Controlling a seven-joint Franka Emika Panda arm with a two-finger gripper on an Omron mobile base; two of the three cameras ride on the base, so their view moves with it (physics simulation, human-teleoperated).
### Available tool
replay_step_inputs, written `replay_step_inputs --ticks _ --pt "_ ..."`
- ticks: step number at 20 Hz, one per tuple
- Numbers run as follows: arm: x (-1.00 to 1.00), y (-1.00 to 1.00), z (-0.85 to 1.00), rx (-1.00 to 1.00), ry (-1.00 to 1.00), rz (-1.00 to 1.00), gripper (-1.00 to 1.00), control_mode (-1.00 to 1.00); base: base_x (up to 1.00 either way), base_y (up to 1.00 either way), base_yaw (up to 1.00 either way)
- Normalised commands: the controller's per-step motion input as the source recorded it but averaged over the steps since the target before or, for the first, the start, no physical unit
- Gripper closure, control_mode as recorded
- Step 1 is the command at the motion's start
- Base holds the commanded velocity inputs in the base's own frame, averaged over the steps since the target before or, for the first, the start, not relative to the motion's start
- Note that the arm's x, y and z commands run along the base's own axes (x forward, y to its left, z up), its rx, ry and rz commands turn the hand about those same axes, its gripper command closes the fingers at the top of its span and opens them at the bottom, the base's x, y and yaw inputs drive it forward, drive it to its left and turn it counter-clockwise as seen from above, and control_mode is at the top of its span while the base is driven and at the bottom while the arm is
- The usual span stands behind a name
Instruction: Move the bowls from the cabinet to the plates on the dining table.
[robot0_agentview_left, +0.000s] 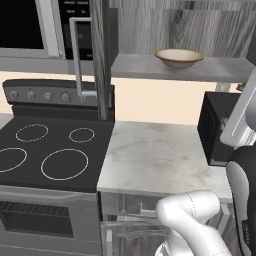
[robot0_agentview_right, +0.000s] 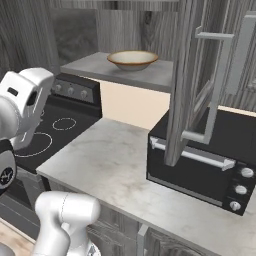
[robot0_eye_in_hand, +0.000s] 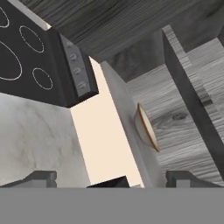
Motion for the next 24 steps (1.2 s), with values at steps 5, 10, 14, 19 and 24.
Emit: replay_step_inputs --ticks 5,10,14,19,24 --pt "0.16 0.00 0.21 -0.03 0.05 0.00 -1.00 -1.00 0.00 0.00 0.00" --pt "0.26 -0.02 0.13 -0.02 0.09 0.00 -1.00 -1.00 0.00 0.00 0.00" --pt "0.35 -0.02 0.10 -0.01 0.12 0.00 -1.00 -1.00 0.00 0.00 0.00" --pt "0.28 -0.03 0.14 -0.02 0.08 0.00 -1.00 -1.00 0.00 0.00 0.00" --pt "0.30 -0.03 0.14 -0.02 0.09 0.00 -1.00 -1.00 0.00 0.00 0.00"
